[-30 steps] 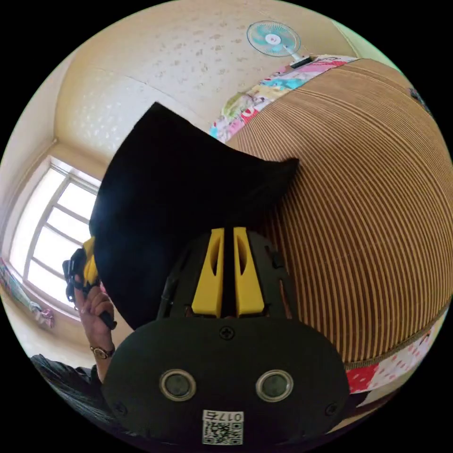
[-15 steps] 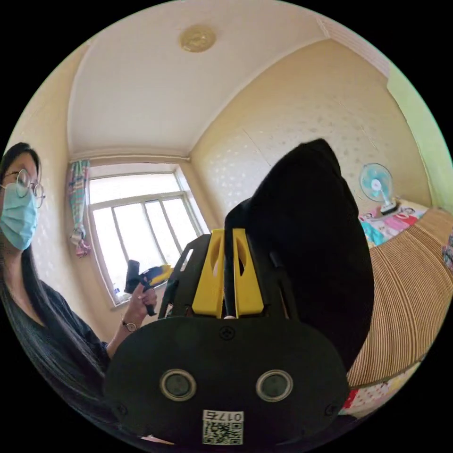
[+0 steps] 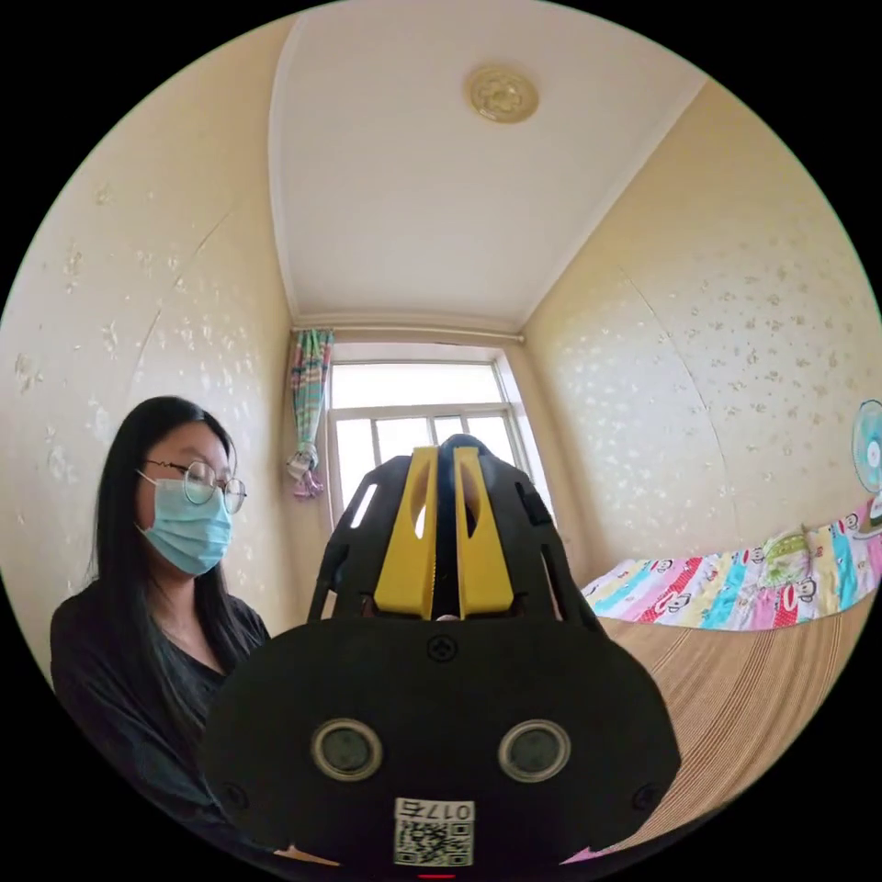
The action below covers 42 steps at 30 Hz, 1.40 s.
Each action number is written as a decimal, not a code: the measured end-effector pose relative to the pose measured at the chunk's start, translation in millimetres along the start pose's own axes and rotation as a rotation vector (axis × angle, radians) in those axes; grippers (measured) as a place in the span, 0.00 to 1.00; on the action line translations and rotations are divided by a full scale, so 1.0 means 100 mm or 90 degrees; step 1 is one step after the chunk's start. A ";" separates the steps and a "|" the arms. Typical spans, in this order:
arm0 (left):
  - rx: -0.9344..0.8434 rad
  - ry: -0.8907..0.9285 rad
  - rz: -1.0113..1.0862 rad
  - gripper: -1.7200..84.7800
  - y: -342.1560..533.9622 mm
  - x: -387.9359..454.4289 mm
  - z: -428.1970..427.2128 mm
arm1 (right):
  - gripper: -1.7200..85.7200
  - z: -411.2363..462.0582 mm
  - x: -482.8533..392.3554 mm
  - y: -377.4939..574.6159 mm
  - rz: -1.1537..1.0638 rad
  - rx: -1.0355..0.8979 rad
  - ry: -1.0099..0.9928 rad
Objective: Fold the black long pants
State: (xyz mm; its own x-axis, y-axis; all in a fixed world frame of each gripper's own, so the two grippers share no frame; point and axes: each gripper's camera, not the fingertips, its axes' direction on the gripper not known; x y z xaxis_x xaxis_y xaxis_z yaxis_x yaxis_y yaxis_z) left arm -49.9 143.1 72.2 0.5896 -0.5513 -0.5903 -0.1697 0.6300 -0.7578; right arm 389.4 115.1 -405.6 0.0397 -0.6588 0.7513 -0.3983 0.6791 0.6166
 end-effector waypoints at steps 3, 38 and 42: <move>0.128 0.009 0.019 0.17 0.12 0.14 -0.53 | 0.04 -0.04 -0.30 -0.23 -0.041 0.044 -0.063; 0.236 0.253 0.423 0.18 0.13 1.62 -0.72 | 0.04 1.60 -1.19 -1.35 0.048 0.062 -0.417; 0.290 0.255 0.506 0.05 0.13 2.22 -1.02 | 0.04 1.24 -1.25 -1.52 -0.013 0.045 -0.289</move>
State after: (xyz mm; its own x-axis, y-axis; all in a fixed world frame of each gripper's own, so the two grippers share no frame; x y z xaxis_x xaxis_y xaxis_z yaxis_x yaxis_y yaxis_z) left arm -2.0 -27.2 -96.8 0.1128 0.0313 -0.9931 -0.0308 0.9991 0.0280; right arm 331.1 54.2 -622.2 -0.3504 -0.7578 0.5505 -0.4640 0.6510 0.6008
